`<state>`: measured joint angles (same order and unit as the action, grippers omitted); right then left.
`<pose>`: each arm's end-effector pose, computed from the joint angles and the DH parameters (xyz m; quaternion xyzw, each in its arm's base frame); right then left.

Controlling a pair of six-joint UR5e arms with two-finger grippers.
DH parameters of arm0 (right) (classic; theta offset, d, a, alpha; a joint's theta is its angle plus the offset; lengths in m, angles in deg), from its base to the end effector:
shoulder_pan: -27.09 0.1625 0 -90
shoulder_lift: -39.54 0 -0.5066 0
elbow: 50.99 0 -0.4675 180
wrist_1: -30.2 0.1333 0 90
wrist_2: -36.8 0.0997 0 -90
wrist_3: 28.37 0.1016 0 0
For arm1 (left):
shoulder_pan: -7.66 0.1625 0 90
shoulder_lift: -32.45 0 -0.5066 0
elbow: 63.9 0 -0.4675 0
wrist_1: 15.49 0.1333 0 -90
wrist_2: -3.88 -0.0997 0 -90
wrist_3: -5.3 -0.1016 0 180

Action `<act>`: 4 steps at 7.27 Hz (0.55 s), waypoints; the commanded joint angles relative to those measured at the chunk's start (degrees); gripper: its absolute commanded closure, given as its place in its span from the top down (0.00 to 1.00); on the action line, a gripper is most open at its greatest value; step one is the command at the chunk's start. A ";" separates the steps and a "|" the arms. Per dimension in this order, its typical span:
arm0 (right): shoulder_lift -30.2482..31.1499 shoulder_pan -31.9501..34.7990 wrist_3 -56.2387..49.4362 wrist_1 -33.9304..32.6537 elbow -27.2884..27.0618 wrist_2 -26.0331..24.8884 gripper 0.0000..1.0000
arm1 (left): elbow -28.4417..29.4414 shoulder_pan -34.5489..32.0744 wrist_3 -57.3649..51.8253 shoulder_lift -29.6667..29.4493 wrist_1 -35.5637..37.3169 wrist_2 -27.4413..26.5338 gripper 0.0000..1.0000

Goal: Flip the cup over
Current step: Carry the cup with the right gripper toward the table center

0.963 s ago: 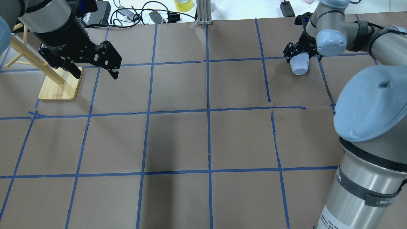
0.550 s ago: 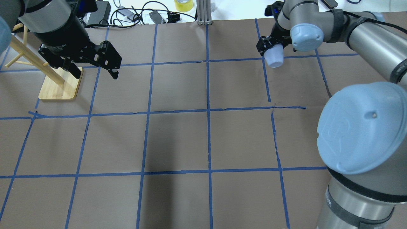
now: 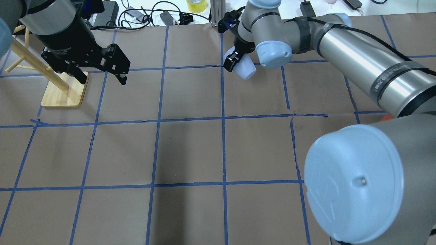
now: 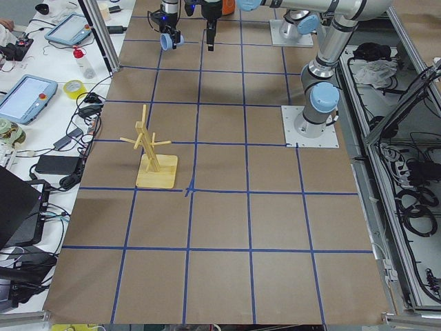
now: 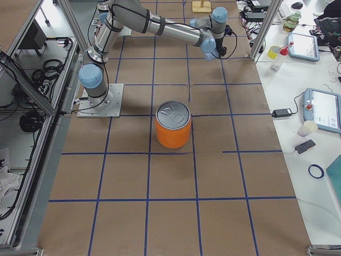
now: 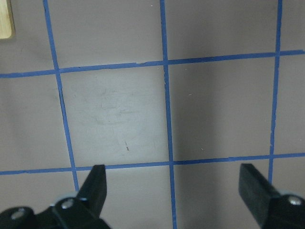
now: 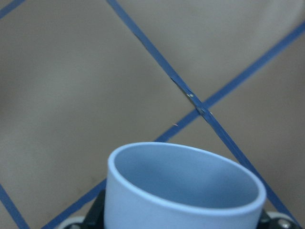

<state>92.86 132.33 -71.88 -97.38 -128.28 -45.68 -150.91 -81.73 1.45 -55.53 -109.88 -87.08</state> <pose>0.3650 -0.7820 0.3044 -0.4928 0.8596 -0.1306 0.0343 -0.1257 -0.5500 0.6091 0.0282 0.9996 -0.0051 0.0086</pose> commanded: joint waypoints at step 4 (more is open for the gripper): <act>-2.88 7.70 -30.05 -13.19 -7.75 -3.91 0.73 | -0.09 0.00 -0.01 0.09 0.00 0.00 1.00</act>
<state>90.00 139.52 -97.78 -107.43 -132.23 -48.94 -150.99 -81.72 1.43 -55.49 -109.89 -87.08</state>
